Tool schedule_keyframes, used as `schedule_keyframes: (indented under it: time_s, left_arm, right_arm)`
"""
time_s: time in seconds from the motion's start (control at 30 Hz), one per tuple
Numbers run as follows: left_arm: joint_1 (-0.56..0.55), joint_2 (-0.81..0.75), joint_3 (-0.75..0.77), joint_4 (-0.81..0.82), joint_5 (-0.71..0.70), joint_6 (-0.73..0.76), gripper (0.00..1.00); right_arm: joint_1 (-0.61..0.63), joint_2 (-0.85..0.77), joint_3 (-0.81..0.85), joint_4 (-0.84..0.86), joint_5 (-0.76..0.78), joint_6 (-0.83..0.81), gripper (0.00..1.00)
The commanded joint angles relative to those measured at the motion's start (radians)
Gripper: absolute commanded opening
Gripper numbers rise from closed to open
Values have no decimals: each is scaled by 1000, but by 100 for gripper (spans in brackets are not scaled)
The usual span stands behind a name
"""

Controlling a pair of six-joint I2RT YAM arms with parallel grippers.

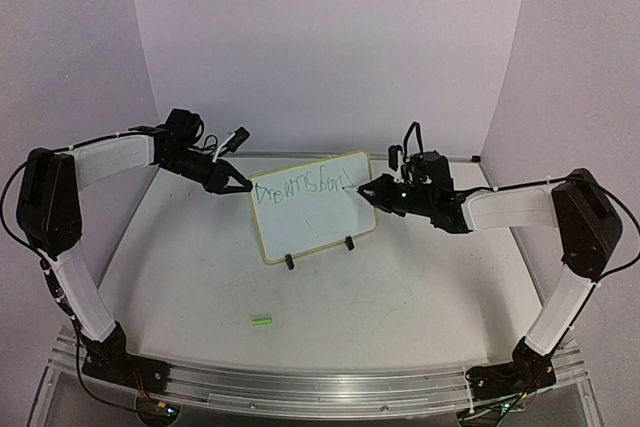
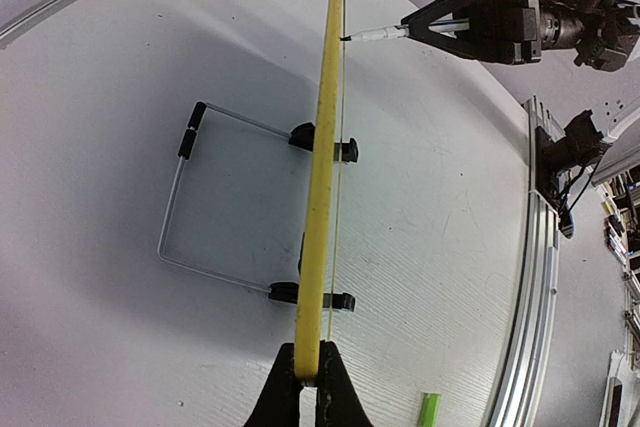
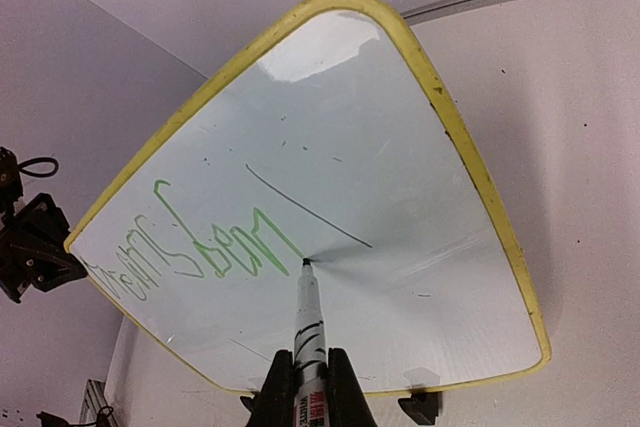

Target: Write a sentence on the whiteboard

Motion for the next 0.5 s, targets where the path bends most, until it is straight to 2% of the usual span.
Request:
schedule_keyframes:
  time_s: [0.0, 0.47]
  left_arm:
    - [-20, -15, 7, -60, -51, 32, 0]
    - [-23, -15, 6, -61, -52, 31, 0]
  right_arm:
    - [-6, -40, 2, 10, 12, -3, 0]
    - [-6, -137, -27, -25, -28, -41, 0]
